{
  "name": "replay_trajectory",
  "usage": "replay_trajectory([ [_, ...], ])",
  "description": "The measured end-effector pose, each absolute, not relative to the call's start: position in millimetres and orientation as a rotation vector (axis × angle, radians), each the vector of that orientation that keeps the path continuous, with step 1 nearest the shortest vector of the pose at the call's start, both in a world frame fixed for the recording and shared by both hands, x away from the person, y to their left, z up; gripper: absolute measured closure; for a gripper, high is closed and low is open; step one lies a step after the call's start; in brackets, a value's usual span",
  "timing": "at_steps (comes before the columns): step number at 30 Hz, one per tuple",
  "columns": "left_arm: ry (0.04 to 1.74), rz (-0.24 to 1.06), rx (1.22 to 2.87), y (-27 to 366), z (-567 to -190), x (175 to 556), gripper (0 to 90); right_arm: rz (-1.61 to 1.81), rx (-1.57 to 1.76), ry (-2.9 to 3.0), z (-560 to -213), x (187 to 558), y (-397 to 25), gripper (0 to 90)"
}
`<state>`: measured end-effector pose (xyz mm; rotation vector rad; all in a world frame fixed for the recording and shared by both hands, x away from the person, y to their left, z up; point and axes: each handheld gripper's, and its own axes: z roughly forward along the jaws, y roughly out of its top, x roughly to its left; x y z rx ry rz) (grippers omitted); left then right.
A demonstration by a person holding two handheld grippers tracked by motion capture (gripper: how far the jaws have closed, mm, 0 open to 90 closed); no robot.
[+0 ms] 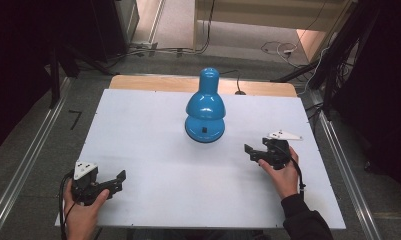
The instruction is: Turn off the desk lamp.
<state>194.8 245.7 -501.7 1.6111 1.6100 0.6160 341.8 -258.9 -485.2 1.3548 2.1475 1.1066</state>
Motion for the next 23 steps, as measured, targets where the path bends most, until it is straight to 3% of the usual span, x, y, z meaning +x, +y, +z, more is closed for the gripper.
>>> replay_trajectory([
  [23, 1.645, 0.603, 1.658, 244.5, -506.9, 199.2, 5.4, 0.971, 1.545, 1.99, -503.8, 281.6, -365.4, 16.8],
])
